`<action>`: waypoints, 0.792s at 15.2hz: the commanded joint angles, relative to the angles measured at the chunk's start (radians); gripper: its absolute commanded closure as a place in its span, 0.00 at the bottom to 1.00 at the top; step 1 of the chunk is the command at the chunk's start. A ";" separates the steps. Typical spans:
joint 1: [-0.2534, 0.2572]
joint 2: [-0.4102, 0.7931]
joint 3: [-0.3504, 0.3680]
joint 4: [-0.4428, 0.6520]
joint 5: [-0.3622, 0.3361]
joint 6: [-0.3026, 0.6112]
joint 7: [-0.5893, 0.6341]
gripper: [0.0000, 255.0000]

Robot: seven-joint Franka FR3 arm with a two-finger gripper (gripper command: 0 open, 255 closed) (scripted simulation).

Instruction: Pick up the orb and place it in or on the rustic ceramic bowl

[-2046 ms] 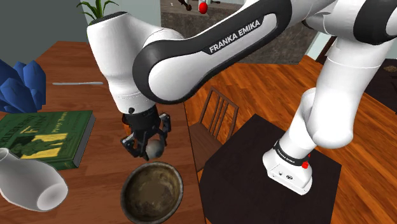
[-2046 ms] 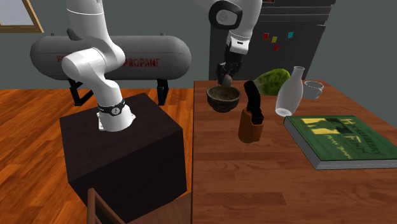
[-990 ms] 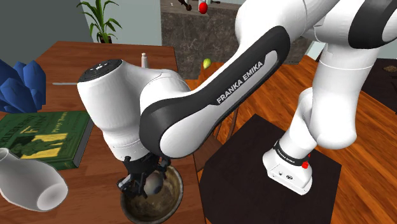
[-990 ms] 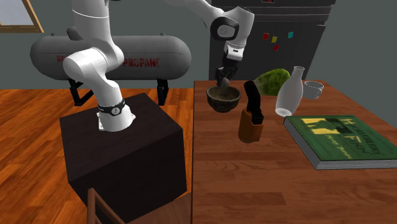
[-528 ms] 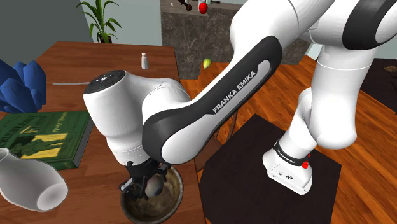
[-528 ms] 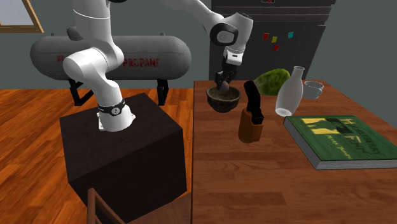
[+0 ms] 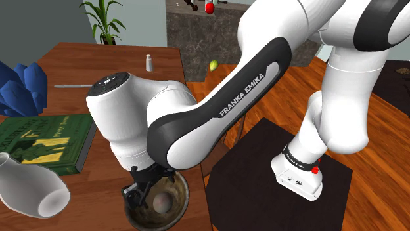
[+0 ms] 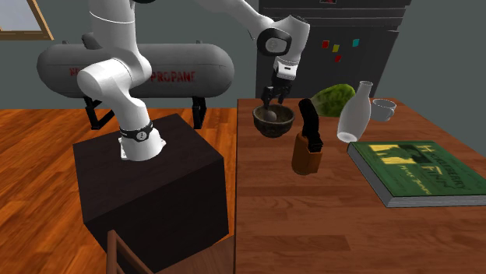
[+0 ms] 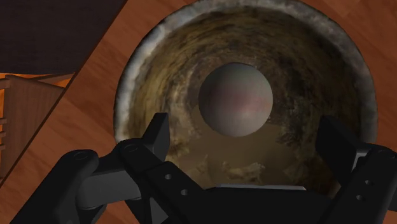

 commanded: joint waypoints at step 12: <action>-0.014 -0.041 0.006 0.082 0.020 -0.120 -0.014 0.00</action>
